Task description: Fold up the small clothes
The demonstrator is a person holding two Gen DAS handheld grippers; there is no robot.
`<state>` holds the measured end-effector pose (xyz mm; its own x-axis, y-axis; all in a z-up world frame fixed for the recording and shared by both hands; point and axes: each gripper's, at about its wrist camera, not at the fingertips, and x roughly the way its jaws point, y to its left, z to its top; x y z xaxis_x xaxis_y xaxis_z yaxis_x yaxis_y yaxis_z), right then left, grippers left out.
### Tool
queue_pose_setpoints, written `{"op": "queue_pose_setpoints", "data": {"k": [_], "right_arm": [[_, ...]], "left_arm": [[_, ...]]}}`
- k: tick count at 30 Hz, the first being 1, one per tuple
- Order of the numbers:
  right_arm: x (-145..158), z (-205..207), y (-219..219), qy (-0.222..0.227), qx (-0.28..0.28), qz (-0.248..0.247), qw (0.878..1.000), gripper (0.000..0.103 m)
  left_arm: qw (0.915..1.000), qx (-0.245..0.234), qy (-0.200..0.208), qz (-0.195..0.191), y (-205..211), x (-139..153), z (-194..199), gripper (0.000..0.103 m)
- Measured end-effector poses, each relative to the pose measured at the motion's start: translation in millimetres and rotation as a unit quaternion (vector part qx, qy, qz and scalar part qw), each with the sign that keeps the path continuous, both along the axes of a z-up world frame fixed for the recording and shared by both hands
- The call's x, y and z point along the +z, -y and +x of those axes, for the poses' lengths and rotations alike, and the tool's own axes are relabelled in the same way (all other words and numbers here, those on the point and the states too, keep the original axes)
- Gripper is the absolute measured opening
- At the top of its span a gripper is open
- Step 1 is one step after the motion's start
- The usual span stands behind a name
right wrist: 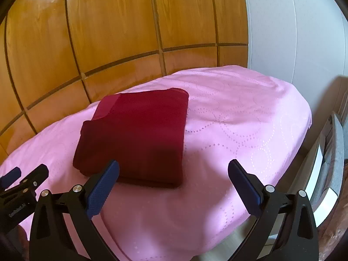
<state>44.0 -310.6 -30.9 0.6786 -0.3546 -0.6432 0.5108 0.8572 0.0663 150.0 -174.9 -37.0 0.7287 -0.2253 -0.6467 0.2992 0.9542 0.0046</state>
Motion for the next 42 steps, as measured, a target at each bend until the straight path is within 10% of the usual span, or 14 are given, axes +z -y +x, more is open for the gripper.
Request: {"op": "queue_pose_setpoints", "data": {"k": [42], "right_arm": [[0,-1,3,-0.004,0.0,0.006,1.0,0.099]], "left_arm": [[0.9999,-0.012,0.005,0.009,10,2,1,0.101]]}}
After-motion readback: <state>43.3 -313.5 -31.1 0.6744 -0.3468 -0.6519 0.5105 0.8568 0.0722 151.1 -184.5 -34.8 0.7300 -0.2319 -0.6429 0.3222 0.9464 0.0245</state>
